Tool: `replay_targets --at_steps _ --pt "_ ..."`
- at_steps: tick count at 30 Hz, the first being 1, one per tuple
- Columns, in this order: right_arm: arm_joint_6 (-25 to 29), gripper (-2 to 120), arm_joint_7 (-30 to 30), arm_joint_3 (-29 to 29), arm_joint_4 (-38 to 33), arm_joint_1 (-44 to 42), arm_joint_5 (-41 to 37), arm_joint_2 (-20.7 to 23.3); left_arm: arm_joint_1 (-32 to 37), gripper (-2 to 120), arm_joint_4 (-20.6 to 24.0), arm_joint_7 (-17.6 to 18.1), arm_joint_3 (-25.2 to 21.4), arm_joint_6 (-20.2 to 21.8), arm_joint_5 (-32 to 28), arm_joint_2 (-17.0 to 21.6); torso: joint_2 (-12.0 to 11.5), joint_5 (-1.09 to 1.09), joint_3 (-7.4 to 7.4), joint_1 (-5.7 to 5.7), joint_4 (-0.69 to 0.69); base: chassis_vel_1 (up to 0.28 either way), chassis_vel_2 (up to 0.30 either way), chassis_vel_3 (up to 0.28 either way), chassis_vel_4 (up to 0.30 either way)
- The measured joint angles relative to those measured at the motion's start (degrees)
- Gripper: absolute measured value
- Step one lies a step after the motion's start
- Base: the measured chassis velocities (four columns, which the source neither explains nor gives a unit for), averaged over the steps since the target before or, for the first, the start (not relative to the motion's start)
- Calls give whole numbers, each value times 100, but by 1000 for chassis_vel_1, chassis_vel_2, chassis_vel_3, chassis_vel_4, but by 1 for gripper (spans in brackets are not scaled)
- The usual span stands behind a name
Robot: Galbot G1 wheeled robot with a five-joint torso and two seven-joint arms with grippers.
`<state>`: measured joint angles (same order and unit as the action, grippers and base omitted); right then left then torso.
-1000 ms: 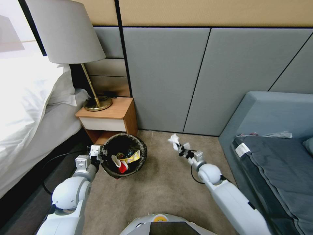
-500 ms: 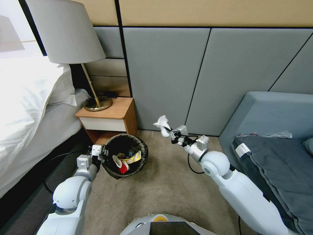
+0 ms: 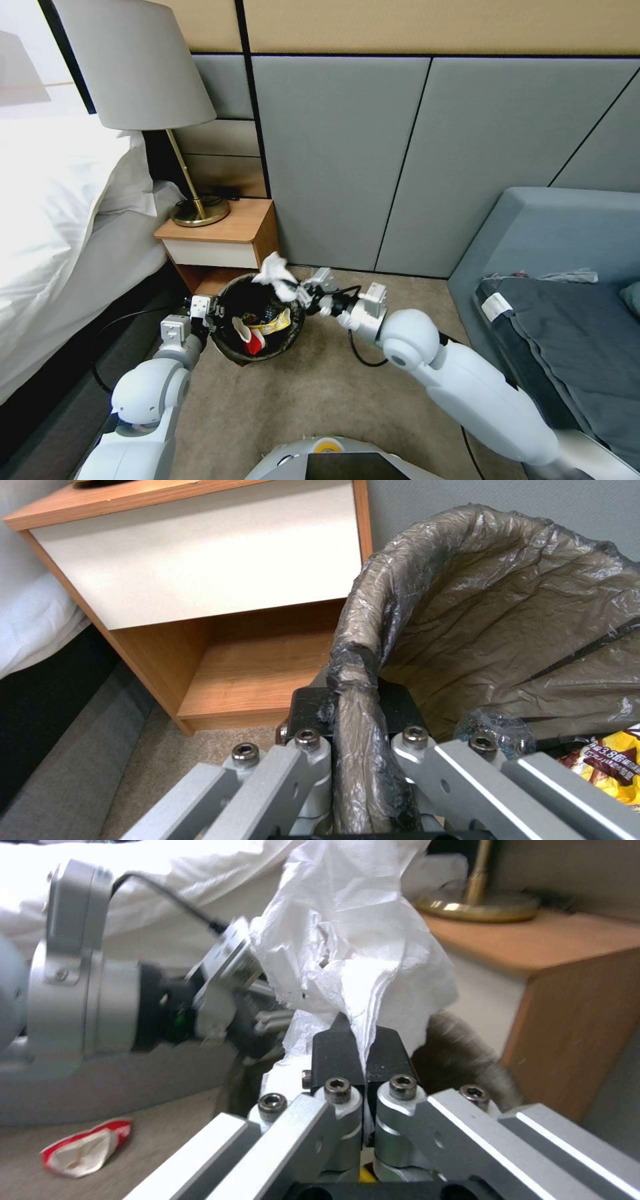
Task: Pick up the trash bin, then pick up the garbage from the floor and place it into the trash bin.
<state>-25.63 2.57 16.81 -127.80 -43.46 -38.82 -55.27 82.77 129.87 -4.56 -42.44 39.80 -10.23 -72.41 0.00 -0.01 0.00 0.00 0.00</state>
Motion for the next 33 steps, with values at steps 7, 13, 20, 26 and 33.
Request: replay_targets --at_steps 7,13,20,26,33 --pt "-32 0 -119 402 181 -87 200 -86 12 4 0 4 -17 2 6 -12 0 0 0 0 0 0 0 0 0" --pt "-149 3 -246 472 262 -116 300 -134 17 4 7 5 -20 3 11 -30 0 0 0 0 0 0 0 0 0" --pt "-162 28 -522 577 359 -45 315 -280 14 4 7 5 -2 3 26 -51 0 1 0 0 0 0 0 0 0" --pt "-168 53 -544 715 455 72 330 -373 12 4 5 4 4 2 33 -54 0 1 0 0 0 0 0 0 0" --pt "-167 75 -559 765 529 139 342 -419 5 4 1 -1 12 3 39 -75 0 0 0 0 0 0 0 0 0"
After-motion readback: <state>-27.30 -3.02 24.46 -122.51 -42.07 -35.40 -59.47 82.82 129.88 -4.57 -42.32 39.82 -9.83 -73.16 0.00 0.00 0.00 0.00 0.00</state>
